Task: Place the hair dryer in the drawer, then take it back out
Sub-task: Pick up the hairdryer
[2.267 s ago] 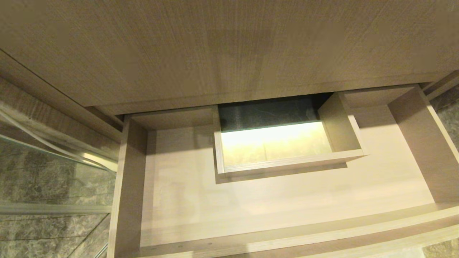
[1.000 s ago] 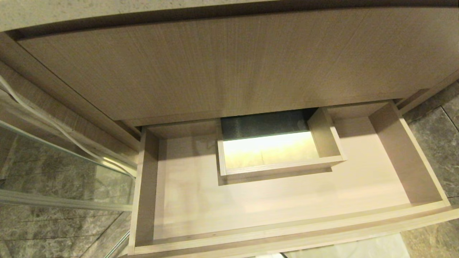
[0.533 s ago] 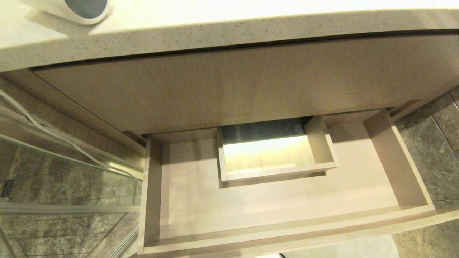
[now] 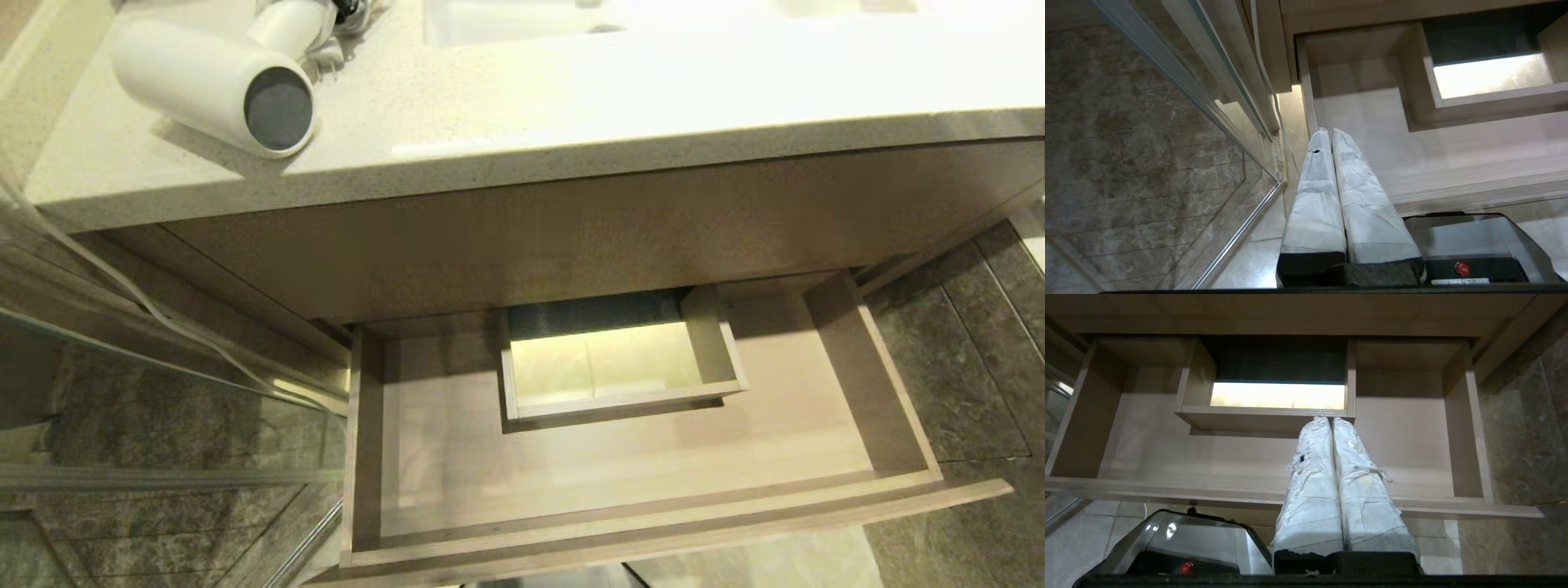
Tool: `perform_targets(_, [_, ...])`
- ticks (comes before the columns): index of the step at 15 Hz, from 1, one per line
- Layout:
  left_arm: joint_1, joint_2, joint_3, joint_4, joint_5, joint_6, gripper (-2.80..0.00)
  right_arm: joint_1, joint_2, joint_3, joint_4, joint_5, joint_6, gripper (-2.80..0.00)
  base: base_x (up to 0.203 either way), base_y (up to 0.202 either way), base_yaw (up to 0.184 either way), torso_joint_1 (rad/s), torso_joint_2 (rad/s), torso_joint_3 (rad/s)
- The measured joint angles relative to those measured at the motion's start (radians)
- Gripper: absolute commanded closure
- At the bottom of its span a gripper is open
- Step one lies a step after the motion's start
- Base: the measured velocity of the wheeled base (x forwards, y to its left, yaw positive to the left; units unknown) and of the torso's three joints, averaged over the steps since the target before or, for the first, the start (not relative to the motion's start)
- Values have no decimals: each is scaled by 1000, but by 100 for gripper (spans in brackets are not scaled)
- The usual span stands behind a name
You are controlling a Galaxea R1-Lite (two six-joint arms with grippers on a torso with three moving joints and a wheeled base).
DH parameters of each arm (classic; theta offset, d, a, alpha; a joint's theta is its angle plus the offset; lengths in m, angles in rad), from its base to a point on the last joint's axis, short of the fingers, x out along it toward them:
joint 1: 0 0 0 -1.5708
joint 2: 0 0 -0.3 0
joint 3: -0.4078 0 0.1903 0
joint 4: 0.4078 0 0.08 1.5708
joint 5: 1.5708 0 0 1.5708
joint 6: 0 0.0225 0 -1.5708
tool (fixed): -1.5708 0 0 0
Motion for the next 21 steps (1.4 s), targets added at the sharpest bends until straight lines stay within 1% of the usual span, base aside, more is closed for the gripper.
perform_targets(6, [0, 0, 0, -1, 0, 0, 0, 0, 0, 0, -1, 0, 0, 0, 0, 0, 0, 293, -586, -295])
perform_targets(14, [0, 0, 0, 0, 0, 0, 0, 0, 0, 0, 0, 0, 0, 0, 0, 0, 0, 191, -366, -185])
perform_targets(21, [1, 0, 0, -1, 0, -1, 0, 0, 0, 0, 0, 1, 3, 0, 0, 0, 0, 8, -17, -7])
